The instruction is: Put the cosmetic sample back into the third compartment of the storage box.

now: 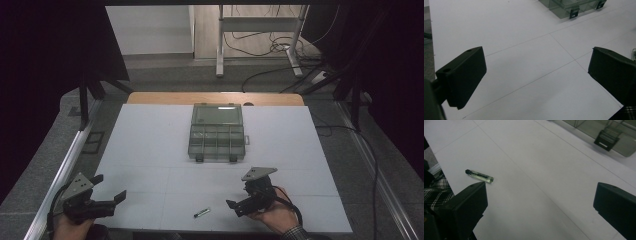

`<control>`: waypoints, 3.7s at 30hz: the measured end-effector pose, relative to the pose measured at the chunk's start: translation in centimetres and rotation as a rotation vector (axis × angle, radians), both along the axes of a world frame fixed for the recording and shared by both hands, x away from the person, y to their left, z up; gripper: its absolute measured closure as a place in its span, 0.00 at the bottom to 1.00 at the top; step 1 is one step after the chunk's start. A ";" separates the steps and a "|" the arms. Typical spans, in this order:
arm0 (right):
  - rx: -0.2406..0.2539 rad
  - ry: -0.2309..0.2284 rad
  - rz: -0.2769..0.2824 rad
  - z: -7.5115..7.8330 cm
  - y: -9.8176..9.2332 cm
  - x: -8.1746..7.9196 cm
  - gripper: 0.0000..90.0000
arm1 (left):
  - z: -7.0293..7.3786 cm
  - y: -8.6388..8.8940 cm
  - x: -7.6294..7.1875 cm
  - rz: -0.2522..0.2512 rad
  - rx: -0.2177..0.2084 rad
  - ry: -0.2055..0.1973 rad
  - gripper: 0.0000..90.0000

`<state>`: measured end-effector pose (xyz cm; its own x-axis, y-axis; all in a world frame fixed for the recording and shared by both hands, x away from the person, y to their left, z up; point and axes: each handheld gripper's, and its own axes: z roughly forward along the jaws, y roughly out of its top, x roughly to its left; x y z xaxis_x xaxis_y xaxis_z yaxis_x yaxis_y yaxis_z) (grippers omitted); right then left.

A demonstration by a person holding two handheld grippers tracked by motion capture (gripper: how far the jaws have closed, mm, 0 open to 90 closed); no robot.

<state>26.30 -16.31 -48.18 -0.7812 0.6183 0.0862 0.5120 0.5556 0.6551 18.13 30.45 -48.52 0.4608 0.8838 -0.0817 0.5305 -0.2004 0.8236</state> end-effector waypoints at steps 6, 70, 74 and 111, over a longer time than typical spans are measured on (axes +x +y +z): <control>-0.018 0.001 0.028 -0.1 1.1 0.1 0.04 | 0.0 0.0 0.0 0.000 0.000 0.000 0.02; -0.148 0.034 0.375 -2.7 9.4 -0.4 0.90 | 0.0 0.0 0.0 -0.008 0.002 -0.001 0.02; -0.134 0.029 0.357 -2.3 9.1 -0.1 0.90 | 0.0 0.0 0.0 -0.009 0.000 0.001 0.02; -0.056 -0.026 0.184 0.1 5.4 2.8 0.90 | 0.0 0.0 0.0 -0.010 -0.002 0.001 0.02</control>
